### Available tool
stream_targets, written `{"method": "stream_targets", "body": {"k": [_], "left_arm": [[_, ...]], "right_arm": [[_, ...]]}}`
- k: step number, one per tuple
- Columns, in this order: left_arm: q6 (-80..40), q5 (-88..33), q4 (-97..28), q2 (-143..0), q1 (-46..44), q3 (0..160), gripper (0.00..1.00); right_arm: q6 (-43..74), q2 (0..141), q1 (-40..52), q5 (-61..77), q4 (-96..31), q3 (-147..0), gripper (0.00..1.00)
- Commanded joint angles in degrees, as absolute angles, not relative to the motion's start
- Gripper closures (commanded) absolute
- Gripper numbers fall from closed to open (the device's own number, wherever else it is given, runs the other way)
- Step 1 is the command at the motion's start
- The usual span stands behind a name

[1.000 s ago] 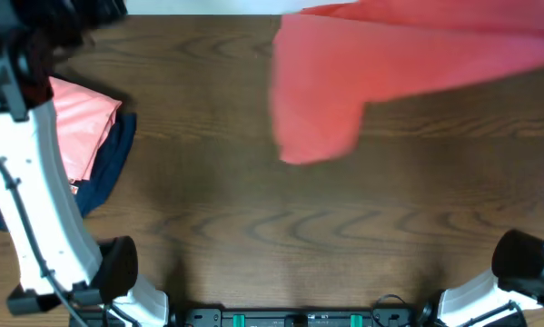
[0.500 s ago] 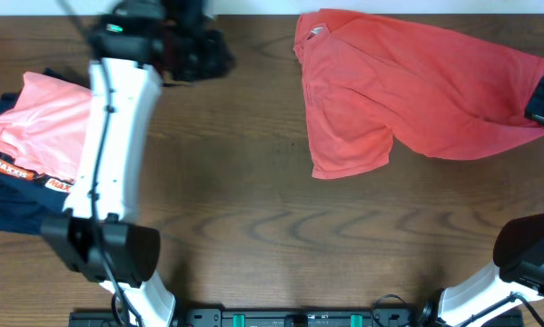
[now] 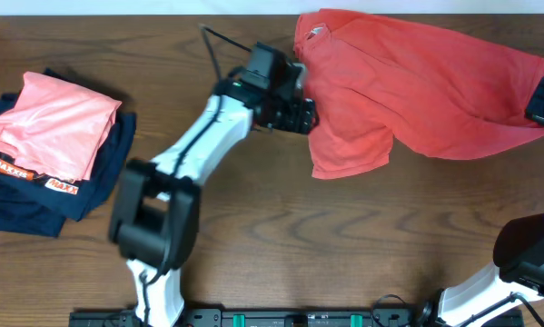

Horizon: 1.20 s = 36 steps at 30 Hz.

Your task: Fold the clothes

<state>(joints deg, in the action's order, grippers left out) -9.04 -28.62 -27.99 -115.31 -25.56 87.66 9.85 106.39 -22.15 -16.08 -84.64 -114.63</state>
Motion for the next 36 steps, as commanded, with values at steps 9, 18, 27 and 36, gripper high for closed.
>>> {"method": "stream_targets", "body": {"k": [9, 18, 27, 36], "left_arm": [[-11.97, -29.17, -18.68, -127.13, -29.74, 87.22, 0.20], [-16.36, -25.41, -7.25, -130.93, -34.81, 87.22, 0.21], [-22.83, -21.30, -2.50, -131.15, -34.24, 87.22, 0.90], [-21.04, -21.32, -12.05, -124.14, -27.81, 87.22, 0.94]], "right_arm": [[10.26, 105.75, -22.92, -15.55, -84.88, -114.41, 0.99], [10.24, 105.75, -22.92, -14.57, -85.12, -114.41, 0.99], [10.24, 105.75, -22.92, -14.52, -85.08, -114.41, 0.99], [10.26, 105.75, -22.96, -14.35, -85.12, -114.41, 0.99]]}}
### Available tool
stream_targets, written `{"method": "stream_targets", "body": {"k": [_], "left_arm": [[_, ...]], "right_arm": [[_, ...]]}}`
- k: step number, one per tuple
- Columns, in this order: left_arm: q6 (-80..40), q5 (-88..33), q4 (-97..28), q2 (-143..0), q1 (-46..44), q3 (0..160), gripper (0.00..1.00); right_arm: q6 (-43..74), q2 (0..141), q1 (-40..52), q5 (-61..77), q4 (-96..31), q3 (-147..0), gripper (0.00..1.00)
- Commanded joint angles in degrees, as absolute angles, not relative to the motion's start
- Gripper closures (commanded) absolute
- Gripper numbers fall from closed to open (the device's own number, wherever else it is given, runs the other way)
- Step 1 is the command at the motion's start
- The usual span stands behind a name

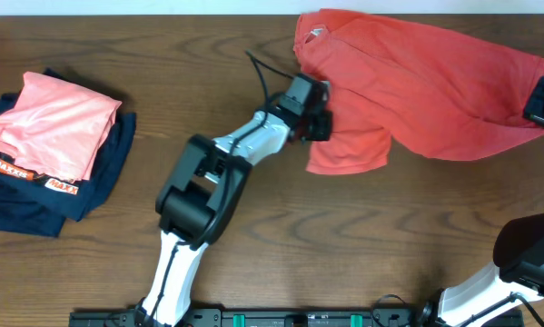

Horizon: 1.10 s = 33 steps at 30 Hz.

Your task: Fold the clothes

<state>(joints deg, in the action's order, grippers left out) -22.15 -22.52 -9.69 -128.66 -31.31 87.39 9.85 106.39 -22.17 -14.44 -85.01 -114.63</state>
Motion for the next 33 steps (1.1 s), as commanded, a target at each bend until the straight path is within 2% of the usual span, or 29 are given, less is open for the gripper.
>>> {"method": "stream_targets", "body": {"k": [1, 8, 18, 27, 33], "left_arm": [[-21.06, -21.32, -14.28, -122.10, -26.63, 87.22, 0.94], [-17.43, -21.32, -30.15, -110.56, -20.40, 87.22, 0.94], [-10.61, -21.34, -57.23, -101.16, -12.23, 87.22, 0.94], [-9.69, -21.37, -60.31, -90.96, -8.71, 87.22, 0.94], [-9.65, -19.86, -65.54, -87.55, -8.80, 87.22, 0.94]], "right_arm": [[10.24, 105.75, -22.96, -14.06, -85.21, -114.41, 0.99], [10.72, 105.78, -22.96, -11.77, -88.97, -114.19, 0.99], [12.01, 105.75, -25.56, -11.75, -97.12, -113.91, 0.99], [11.92, 105.51, -25.87, -9.37, -97.32, -113.30, 0.99], [10.44, 105.49, -25.87, -6.20, -96.92, -107.31, 0.99]]}}
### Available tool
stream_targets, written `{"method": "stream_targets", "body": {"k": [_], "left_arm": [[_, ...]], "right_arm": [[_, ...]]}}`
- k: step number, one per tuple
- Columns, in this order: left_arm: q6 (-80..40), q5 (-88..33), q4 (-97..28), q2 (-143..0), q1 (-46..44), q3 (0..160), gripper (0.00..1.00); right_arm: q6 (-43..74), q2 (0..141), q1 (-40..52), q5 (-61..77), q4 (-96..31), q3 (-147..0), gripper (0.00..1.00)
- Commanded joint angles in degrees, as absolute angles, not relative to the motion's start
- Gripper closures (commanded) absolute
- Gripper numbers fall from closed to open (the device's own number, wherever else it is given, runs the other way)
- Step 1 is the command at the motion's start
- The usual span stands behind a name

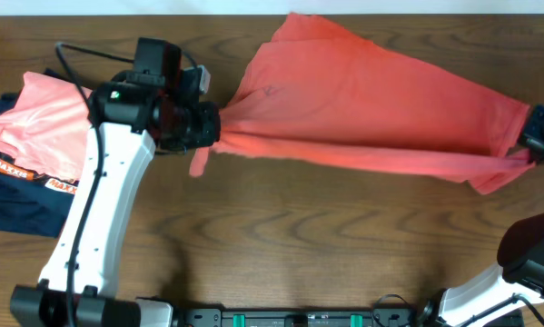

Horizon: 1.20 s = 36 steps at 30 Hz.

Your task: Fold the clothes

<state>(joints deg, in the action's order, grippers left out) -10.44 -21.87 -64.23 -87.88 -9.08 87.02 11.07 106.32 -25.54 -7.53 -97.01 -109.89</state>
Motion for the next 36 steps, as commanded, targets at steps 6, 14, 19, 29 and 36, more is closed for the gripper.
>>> {"method": "stream_targets", "body": {"k": [6, 14, 19, 29, 36], "left_arm": [[-9.65, -18.35, -69.84, -87.13, -8.80, 87.22, 0.94], [-7.51, -18.04, -62.28, -77.41, -8.08, 90.17, 0.94], [-8.21, -15.07, -50.89, -67.83, -7.99, 91.77, 0.94], [-10.85, -5.21, -36.21, -51.46, -7.99, 91.77, 0.94], [-11.27, -3.79, -34.17, -49.93, -7.99, 91.74, 0.94]], "right_arm": [[10.13, 103.15, -25.91, -3.95, -94.19, -99.35, 0.99], [5.91, 91.61, -25.91, 6.98, -87.55, -99.07, 0.99], [5.93, 81.08, -25.98, 6.94, -81.89, -103.98, 0.99], [11.11, 67.48, -25.98, -0.40, -74.61, -116.57, 0.99], [11.77, 67.92, -25.98, -2.09, -72.16, -120.64, 0.99]]}}
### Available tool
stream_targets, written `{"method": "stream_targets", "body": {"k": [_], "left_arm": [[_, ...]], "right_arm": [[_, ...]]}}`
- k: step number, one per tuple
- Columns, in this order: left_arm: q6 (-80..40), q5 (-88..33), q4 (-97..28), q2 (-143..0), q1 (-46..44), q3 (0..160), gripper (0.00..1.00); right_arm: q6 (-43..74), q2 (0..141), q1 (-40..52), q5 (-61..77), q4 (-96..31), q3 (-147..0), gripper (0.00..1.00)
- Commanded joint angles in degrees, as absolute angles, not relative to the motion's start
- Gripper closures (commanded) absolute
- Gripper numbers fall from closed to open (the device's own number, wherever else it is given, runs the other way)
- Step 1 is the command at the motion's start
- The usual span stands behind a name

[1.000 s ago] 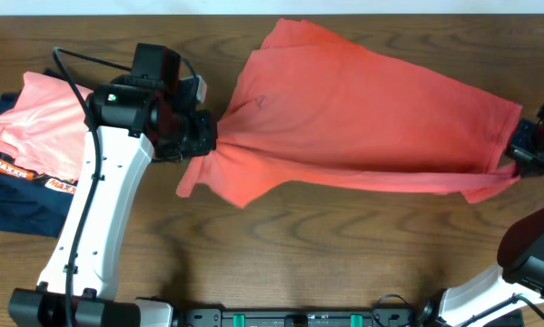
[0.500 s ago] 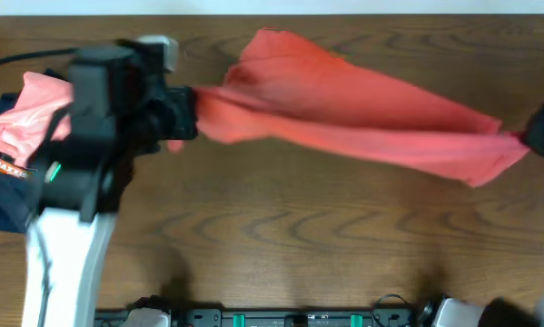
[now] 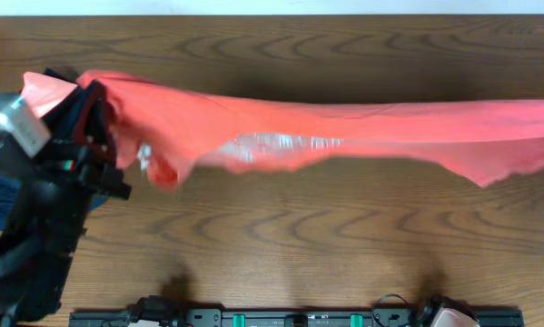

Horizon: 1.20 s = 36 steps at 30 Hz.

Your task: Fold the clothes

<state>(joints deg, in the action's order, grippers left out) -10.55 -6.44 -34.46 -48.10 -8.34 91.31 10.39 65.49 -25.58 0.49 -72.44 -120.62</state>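
A red shirt [image 3: 362, 127] hangs stretched in the air across nearly the whole width of the table, blurred along its lower edge. Its left end is bunched at my left gripper [image 3: 97, 113], which is shut on it, raised high and close to the overhead camera. The shirt's right end runs off the right edge of the frame. My right gripper is out of view there.
The left arm [image 3: 44, 209] covers most of the folded stack at the far left; only a pink corner [image 3: 37, 86] and a bit of navy cloth show. Brown wooden table [image 3: 299, 245] lies below the shirt.
The left gripper has moved further left and higher with the shirt's end. The right gripper has gone out of frame to the right. The shirt is now pulled into a long band.
The shirt lay crumpled at the back right, the right gripper at its right end and the left gripper at its left side. Then the left gripper was on its lower left part. Then it held that end at the left; now the shirt is stretched in the air.
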Motion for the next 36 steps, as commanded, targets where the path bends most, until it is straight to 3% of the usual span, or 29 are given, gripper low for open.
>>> {"method": "stream_targets", "body": {"k": [1, 7, 17, 22, 28, 36], "left_arm": [[-11.27, -3.81, -34.33, -50.70, -7.99, 91.74, 0.94], [-11.25, -4.38, -34.50, -59.64, -8.01, 91.74, 0.94], [-9.67, -9.28, -25.98, -87.07, -7.99, 93.65, 0.94], [-8.19, -14.81, -28.18, -99.33, -6.87, 108.97, 0.94], [-9.06, -17.37, -28.12, -103.50, -2.92, 129.49, 0.94], [-9.21, -24.93, -42.02, -102.63, 0.21, 141.78, 0.94]], "right_arm": [[11.77, 68.69, -25.98, -1.78, -72.20, -120.64, 0.99], [11.51, 78.19, -25.82, 3.20, -74.46, -120.64, 0.99], [10.02, 97.47, -22.76, 13.04, -70.35, -120.64, 0.99], [12.36, 99.33, -20.62, 14.50, -59.94, -120.99, 0.99], [16.51, 95.22, -21.45, 11.99, -49.74, -125.91, 0.99], [14.66, 92.95, -21.85, -0.36, -57.04, -127.70, 0.99]]}}
